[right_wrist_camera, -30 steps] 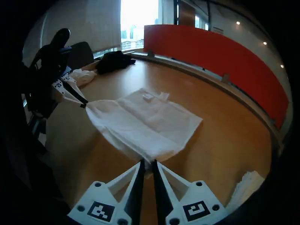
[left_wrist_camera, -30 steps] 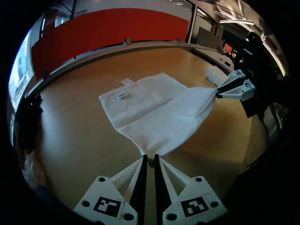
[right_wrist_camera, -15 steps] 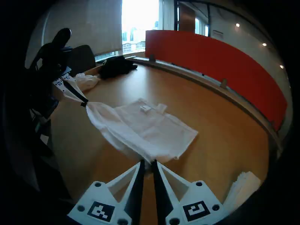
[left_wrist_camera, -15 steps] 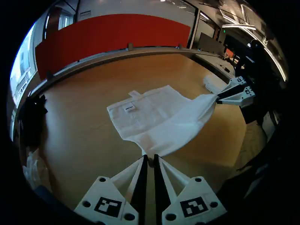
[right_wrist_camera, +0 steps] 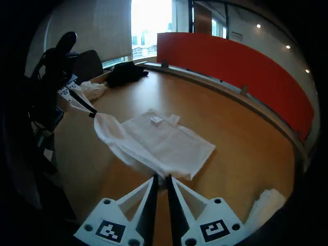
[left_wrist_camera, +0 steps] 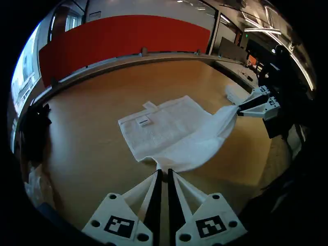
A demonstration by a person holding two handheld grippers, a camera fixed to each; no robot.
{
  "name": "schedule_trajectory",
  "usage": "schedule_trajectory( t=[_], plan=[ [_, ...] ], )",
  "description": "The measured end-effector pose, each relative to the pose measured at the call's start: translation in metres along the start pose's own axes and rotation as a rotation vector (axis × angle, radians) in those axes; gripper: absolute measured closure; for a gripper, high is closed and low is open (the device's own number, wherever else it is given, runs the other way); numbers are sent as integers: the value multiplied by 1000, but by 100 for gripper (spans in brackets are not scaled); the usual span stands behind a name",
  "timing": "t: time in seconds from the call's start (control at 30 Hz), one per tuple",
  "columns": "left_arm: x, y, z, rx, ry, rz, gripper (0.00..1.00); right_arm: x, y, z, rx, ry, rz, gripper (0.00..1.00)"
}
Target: Fold towel
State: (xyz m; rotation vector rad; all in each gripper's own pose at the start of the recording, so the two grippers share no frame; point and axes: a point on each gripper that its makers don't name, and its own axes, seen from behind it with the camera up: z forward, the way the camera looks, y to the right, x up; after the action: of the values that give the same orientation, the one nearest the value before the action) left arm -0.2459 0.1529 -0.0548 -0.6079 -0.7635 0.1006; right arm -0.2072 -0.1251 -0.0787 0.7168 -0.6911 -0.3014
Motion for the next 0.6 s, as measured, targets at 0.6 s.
schedule_trajectory(
  t=[0.6],
  plan=[
    [45, -38, 46, 15, 9, 37, 90, 22, 52, 40, -27, -16, 19, 84]
  ],
)
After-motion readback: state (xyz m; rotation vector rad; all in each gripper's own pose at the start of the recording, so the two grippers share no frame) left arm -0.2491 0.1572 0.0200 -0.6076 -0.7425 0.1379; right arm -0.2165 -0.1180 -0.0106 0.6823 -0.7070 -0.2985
